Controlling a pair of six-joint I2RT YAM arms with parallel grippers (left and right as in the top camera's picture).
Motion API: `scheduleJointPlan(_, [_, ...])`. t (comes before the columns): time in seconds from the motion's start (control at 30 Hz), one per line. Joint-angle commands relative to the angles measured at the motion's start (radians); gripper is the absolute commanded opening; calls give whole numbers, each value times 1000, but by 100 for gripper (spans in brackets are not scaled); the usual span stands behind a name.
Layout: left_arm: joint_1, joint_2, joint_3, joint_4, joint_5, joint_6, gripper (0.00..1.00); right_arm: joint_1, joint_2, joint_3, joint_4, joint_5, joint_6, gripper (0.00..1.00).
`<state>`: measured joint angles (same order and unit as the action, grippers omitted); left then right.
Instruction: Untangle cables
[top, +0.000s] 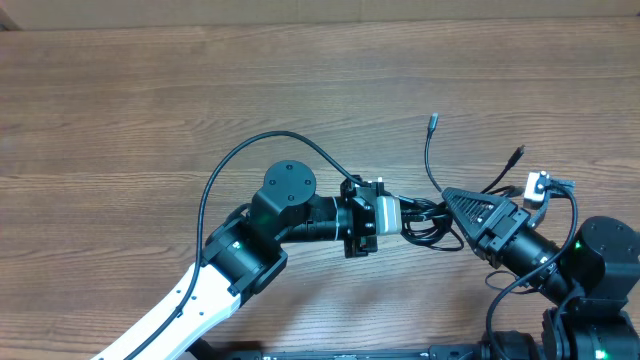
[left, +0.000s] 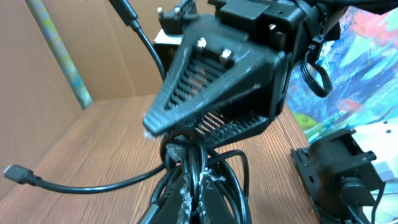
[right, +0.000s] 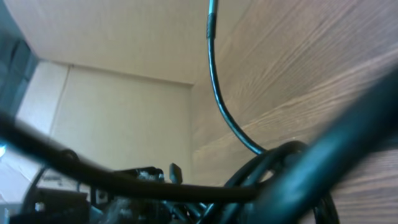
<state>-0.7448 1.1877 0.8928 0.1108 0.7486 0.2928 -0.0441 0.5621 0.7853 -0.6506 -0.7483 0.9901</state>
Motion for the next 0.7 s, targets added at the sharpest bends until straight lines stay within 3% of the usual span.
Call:
scheduleJointPlan(0.0, [-8, -4, 26, 14, 29, 26, 4, 5, -3, 21, 5, 14, 2, 27])
scheduleJointPlan(0.2, [-8, -4, 26, 17, -77, -11, 4, 5, -3, 21, -11, 23, 2, 4])
scheduleJointPlan(0.67, [-8, -4, 26, -32, -616, -356, 4, 5, -3, 21, -17, 30, -56, 4])
